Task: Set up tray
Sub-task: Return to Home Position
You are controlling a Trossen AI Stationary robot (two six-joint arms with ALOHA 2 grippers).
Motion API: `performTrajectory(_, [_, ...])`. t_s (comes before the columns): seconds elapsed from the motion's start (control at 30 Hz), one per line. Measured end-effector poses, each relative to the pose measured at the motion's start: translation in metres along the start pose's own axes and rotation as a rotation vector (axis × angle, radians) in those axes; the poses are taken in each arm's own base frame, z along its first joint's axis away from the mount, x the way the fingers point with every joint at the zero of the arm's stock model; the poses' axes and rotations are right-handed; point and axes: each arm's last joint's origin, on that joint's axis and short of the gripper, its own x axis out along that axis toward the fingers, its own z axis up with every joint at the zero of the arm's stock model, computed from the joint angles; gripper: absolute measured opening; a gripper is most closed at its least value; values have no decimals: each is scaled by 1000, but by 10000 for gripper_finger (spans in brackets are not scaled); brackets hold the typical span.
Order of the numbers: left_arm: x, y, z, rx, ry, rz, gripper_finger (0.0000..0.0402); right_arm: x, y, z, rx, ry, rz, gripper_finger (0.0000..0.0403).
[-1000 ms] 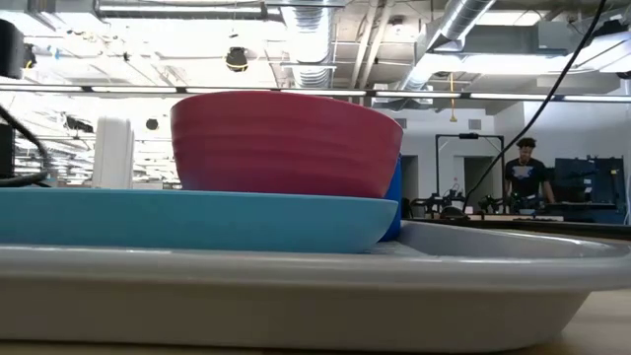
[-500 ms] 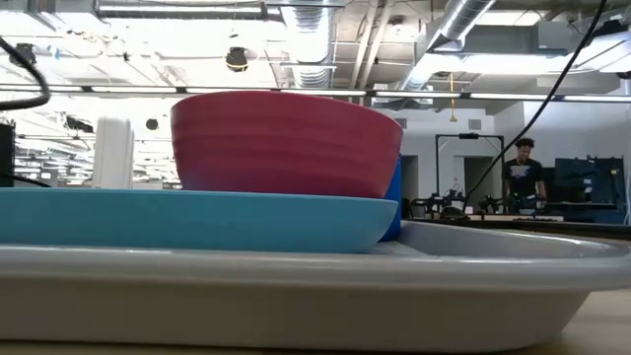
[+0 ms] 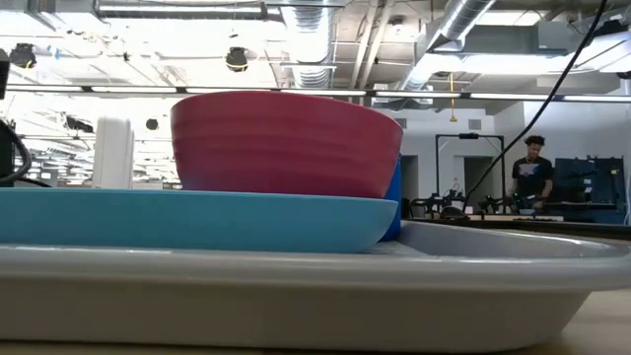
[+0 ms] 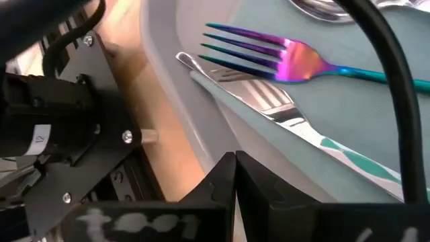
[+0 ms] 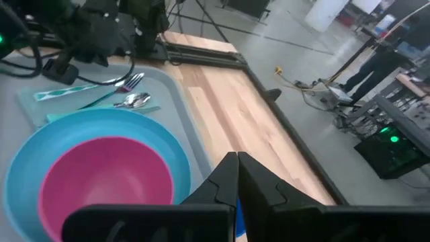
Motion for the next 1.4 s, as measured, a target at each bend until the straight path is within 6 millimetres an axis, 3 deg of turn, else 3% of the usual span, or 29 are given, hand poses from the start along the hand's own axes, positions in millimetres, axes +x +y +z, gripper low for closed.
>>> performTrajectory(0.13, [0,1,2,15,-4,19,0,3,-1,1,3,2,-10,0])
performTrajectory(0.23, [-12,3,5,19,-22,29,0,6,-4,2,7,6,-23,0])
performTrajectory(0.37, [-43,5,13,26,-105,11,0,5,-12,5,-11,-11,-46,0])
performTrajectory(0.47, [-71,8,20,69,-202,-161,0,-2,-23,9,7,-23,-41,0])
performTrajectory(0.6, [-115,32,39,36,-417,-405,0,-21,-44,11,2,-40,-27,0])
performTrajectory(0.67, [-131,52,49,114,-579,-475,0,-34,-57,10,-23,-51,-26,0])
performTrajectory(0.8, [-158,96,73,318,-908,-478,0,-59,-84,-1,-157,-29,-5,0])
performTrajectory(0.87, [-164,111,82,323,-1049,-452,0,-69,-94,-8,-118,8,39,0])
performTrajectory(1.0, [-168,142,102,285,-1226,-358,0,-79,-101,-20,-75,75,59,0])
performTrajectory(1.13, [-161,184,128,167,-1157,-411,0,-86,-112,-20,-121,54,86,0])
performTrajectory(1.27, [-138,231,143,97,-988,-546,0,-96,-147,-28,-59,20,121,0])
performTrajectory(1.4, [-103,249,139,23,-986,-613,0,-95,-189,-69,103,-17,137,0])
